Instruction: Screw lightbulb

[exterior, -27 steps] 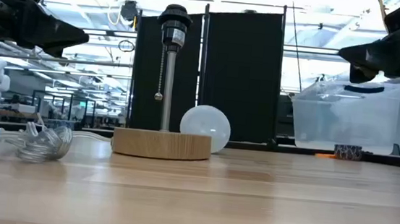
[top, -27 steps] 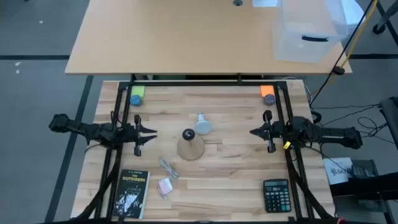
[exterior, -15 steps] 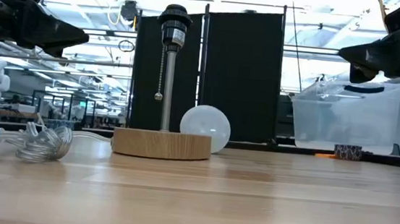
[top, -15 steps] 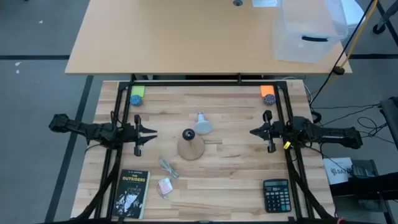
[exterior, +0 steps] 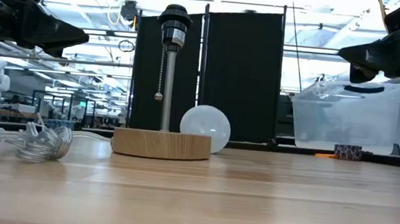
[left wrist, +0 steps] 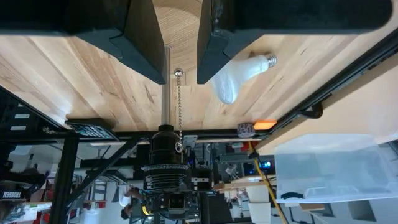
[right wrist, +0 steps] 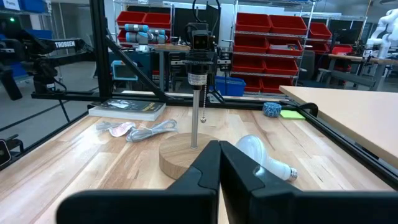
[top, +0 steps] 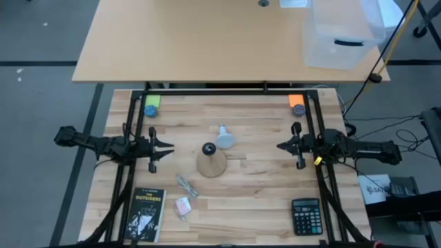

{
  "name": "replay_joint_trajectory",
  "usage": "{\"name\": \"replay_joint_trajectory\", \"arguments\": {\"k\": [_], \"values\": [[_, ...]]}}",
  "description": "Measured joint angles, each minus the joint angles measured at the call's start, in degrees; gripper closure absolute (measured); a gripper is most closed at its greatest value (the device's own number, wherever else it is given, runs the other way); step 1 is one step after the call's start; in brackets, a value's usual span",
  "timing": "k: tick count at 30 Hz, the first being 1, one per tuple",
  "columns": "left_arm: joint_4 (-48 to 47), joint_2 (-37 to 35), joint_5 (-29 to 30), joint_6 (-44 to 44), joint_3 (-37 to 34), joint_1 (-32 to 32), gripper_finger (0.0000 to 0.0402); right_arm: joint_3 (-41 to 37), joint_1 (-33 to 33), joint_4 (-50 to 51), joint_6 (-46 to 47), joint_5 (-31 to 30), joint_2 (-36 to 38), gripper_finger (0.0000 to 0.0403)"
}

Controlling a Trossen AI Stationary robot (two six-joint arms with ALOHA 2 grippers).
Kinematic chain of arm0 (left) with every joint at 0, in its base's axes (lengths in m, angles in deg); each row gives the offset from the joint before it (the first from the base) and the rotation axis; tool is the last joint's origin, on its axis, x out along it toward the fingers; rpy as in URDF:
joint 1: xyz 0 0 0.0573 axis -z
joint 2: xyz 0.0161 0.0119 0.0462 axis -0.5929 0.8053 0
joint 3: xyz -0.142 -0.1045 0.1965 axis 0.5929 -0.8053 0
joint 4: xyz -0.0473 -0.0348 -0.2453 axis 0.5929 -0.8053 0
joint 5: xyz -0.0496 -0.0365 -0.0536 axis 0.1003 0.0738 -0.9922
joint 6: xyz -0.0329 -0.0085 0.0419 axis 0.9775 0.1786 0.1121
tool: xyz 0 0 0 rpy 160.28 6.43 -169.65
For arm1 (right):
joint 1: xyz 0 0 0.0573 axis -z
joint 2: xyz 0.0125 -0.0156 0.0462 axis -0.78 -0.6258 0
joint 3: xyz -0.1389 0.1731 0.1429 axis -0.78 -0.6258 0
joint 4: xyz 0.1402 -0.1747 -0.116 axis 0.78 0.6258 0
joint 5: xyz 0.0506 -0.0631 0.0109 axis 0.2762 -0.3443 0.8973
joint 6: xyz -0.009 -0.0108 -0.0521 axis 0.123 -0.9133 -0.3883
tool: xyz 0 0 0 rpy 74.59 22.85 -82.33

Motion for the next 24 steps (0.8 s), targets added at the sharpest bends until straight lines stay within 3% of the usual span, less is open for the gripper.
{"name": "replay_joint_trajectory", "arguments": {"k": [20, 24], "values": [[0.0, 0.0, 0.1, -0.4, 0.0, 0.0, 0.0308, 0.0, 0.0, 0.0, 0.0, 0.0, 0.0, 0.0403], [2.5, 0.0, 3.3, -4.8, -0.1, 0.0, 0.0308, 0.0, 0.0, 0.0, 0.0, 0.0, 0.0, 0.0403]]}}
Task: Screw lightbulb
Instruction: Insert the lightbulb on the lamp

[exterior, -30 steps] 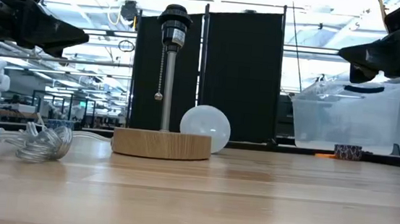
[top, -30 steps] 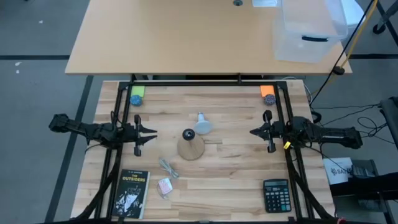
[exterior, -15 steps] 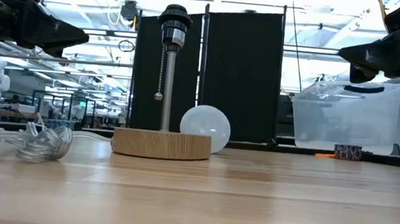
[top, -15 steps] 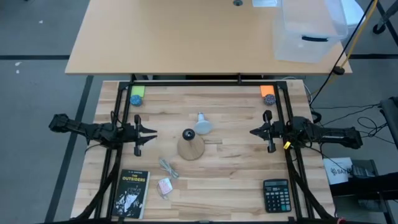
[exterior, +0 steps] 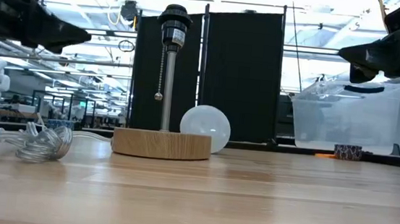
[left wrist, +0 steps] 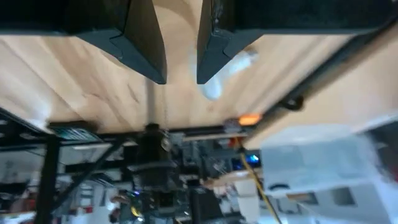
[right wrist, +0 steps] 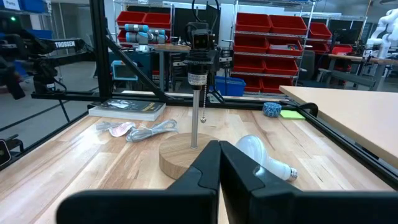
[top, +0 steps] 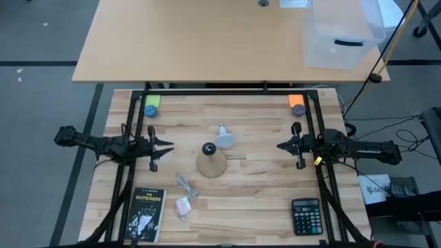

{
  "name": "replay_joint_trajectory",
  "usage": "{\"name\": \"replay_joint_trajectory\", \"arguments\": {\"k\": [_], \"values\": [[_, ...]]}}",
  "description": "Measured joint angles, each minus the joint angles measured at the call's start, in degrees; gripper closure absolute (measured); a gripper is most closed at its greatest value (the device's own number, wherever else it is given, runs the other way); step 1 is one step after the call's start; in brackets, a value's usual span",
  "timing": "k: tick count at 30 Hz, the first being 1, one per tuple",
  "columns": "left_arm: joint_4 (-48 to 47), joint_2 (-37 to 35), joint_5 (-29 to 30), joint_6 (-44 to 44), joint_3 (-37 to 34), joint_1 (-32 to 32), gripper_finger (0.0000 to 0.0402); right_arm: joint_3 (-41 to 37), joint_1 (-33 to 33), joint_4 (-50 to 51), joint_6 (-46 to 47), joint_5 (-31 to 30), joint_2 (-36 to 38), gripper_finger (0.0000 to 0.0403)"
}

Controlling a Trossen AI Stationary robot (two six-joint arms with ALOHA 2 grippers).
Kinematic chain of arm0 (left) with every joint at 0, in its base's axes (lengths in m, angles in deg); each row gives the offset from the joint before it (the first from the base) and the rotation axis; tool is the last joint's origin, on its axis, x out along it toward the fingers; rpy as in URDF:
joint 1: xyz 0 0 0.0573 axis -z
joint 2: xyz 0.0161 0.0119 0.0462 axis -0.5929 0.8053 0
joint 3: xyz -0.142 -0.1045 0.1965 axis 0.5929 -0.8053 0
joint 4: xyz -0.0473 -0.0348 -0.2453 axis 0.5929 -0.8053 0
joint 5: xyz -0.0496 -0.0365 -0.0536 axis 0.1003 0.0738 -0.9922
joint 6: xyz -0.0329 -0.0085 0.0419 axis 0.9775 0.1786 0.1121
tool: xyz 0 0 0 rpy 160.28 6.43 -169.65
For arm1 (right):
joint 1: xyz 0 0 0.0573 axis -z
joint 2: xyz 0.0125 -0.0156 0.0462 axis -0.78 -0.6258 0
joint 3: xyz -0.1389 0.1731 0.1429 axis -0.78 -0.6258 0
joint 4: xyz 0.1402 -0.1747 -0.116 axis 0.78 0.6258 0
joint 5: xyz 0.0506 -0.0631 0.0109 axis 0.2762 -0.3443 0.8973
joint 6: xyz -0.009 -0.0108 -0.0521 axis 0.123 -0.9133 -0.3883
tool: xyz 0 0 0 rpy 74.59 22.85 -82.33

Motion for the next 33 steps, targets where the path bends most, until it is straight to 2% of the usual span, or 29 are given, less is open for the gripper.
{"name": "replay_joint_trajectory", "arguments": {"k": [6, 14, 20, 23, 29, 33], "values": [[11.0, 0.0, -3.4, 4.5, 0.0, 0.0, 0.0308, 0.0, 0.0, 0.0, 0.0, 0.0, 0.0, 0.0403], [22.1, 0.0, -3.4, 7.6, 0.0, 0.0, 0.0308, 0.0, 0.0, 0.0, 0.0, 0.0, 0.0, 0.0403], [23.3, 0.0, 5.2, 7.5, 0.0, 0.0, 0.0308, -0.1, 0.0, -1.5, -0.5, -0.1, 0.0, 0.0403], [24.3, 0.0, 7.9, 4.6, 0.0, -0.4, 0.0308, -0.1, 0.1, -8.0, 1.0, -3.0, 0.0, 0.0403], [27.3, 1.9, 6.9, 2.4, 0.3, -3.9, 0.0313, -0.1, 0.1, -15.9, 10.5, -16.1, -0.6, 0.0403], [27.1, 6.6, 5.7, -0.1, 2.3, -6.4, 0.0342, -0.1, 0.1, -17.6, 12.7, -18.0, -2.0, 0.0403]]}}
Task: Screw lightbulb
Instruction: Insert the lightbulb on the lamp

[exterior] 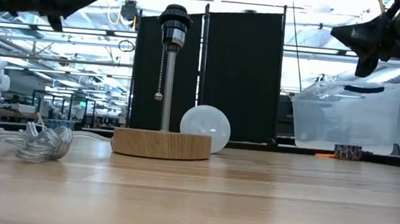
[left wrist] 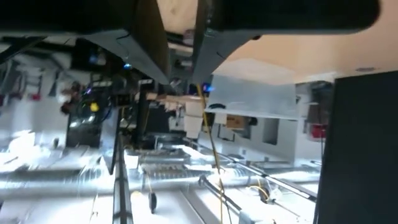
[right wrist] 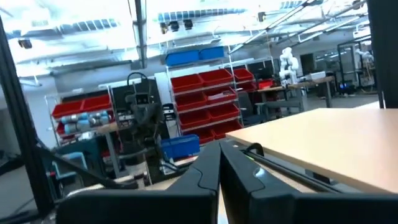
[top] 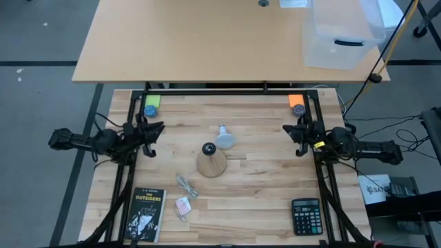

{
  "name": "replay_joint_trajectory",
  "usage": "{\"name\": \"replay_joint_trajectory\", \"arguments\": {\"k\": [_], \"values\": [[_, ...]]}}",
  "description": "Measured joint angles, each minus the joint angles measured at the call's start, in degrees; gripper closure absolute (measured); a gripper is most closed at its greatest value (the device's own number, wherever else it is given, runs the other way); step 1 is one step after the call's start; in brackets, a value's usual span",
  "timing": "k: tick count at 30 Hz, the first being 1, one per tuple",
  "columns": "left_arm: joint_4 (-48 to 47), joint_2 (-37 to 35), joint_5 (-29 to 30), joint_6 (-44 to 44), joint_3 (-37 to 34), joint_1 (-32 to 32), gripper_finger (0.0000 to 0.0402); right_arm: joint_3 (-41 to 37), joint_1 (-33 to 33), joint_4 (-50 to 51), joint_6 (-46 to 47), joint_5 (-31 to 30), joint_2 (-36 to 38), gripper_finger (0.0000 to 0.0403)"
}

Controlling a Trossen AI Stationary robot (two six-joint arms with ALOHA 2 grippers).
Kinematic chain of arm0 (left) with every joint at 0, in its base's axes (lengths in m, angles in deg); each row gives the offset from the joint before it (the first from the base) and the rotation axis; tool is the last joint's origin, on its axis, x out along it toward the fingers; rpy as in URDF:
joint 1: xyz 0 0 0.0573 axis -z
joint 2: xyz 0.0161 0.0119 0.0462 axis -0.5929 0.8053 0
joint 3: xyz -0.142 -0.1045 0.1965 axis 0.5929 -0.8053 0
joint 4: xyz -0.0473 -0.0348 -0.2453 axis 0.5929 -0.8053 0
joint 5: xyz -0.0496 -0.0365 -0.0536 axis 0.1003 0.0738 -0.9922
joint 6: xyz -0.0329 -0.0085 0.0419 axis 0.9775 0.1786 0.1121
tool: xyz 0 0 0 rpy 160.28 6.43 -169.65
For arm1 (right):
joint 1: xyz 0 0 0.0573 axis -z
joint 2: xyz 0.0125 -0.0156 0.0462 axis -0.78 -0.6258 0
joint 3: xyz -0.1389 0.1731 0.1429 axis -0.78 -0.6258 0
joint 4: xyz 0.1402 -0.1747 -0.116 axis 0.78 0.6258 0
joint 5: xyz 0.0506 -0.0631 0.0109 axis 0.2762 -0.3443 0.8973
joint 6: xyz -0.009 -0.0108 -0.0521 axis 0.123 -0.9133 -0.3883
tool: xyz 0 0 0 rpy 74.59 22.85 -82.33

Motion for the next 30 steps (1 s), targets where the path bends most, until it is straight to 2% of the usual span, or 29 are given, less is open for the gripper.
{"name": "replay_joint_trajectory", "arguments": {"k": [4, 10, 15, 21, 26, 30], "values": [[0.1, 6.5, -1.6, -4.0, 4.4, -2.4, 0.0391, 0.3, 0.0, -2.8, 1.5, 0.0, -2.4, 0.0403], [-4.1, 20.5, -3.8, -12.0, 14.9, -6.1, 0.0399, 3.9, 0.0, -2.8, 2.3, 0.1, -8.9, 0.0403], [-14.6, 32.8, -5.0, -18.3, 26.4, -10.0, 0.04, 8.9, 0.0, -2.7, 0.0, 0.2, -15.5, 0.0403], [-30.5, 45.6, -11.0, -21.0, 42.9, -15.5, 0.0401, 17.1, 0.0, 2.6, -2.3, 0.4, -22.6, 0.0403], [-39.5, 52.9, -10.8, -25.7, 53.8, -20.4, 0.0401, 24.2, 0.0, 12.1, -3.0, 2.1, -28.2, 0.0403], [-46.2, 57.1, -14.8, -31.1, 59.8, -24.7, 0.0401, 28.1, 0.0, 15.9, -3.5, 5.3, -32.8, 0.0403]]}}
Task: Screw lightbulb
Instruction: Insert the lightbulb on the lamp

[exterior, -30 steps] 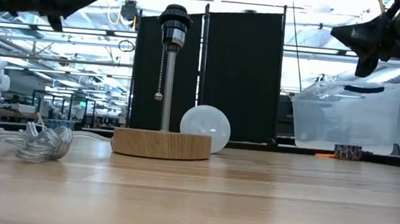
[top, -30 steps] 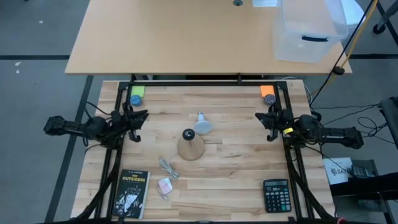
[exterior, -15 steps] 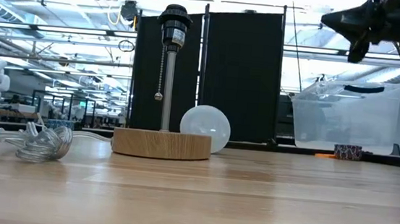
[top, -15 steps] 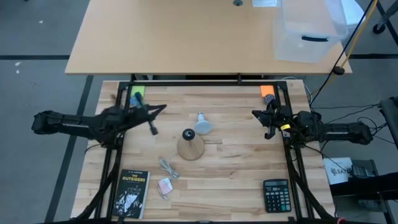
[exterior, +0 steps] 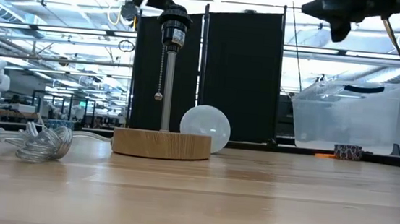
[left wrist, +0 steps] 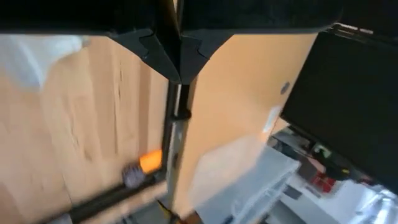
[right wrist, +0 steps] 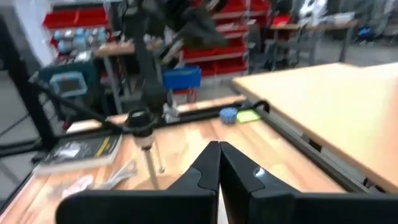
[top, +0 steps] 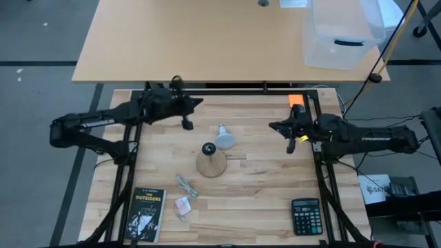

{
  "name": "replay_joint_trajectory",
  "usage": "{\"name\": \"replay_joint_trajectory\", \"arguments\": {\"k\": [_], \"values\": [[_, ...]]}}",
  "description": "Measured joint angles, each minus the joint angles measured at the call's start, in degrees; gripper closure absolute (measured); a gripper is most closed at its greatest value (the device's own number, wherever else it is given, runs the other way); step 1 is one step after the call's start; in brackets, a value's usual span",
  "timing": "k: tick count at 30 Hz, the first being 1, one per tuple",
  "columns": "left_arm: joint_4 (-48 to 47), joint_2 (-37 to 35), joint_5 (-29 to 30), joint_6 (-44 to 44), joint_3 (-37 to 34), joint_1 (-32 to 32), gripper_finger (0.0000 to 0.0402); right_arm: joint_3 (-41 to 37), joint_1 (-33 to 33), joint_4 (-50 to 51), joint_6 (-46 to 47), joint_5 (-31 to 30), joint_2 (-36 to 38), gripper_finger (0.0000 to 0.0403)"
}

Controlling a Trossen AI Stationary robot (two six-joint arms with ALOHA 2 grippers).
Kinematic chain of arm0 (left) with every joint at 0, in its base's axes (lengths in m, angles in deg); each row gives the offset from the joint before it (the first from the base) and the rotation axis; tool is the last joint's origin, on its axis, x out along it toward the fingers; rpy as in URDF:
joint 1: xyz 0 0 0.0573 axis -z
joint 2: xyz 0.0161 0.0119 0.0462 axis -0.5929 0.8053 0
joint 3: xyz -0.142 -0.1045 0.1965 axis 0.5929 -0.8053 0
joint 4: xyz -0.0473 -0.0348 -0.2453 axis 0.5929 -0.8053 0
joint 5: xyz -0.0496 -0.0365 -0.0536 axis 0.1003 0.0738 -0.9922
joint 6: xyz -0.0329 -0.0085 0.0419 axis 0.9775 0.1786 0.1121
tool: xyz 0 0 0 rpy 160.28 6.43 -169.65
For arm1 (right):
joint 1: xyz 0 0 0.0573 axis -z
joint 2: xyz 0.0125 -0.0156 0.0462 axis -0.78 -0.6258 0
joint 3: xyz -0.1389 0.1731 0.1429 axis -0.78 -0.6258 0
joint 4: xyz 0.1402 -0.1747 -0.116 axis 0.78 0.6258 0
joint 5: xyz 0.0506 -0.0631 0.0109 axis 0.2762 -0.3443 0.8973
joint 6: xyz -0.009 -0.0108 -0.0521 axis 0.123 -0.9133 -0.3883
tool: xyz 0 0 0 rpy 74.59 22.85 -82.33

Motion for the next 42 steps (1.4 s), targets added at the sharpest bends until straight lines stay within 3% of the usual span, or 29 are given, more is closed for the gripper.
{"name": "replay_joint_trajectory", "arguments": {"k": [8, 16, 27, 35, 42], "values": [[-2.4, 6.3, -15.1, -15.7, 1.5, -9.7, 0.0399, 2.8, 0.0, 1.1, -0.7, 1.2, -6.3, 0.0403], [-2.4, 12.7, -21.9, -21.3, 1.5, -15.6, 0.0336, 3.1, 0.0, 1.1, -0.7, 1.0, -7.2, 0.0403], [-0.9, 25.2, -24.7, -23.2, 1.5, -16.2, 0.0283, 3.1, 0.0, 1.4, -0.3, 1.1, -7.2, 0.0403], [0.2, 29.9, -33.3, -29.3, 1.5, -16.1, 0.0247, 3.1, 0.0, 1.4, -0.1, 1.1, -7.2, 0.0403], [2.3, 33.9, -33.9, -30.6, 1.5, -14.7, 0.0219, 3.1, 0.0, 1.3, -0.3, 1.1, -7.2, 0.0403]]}}
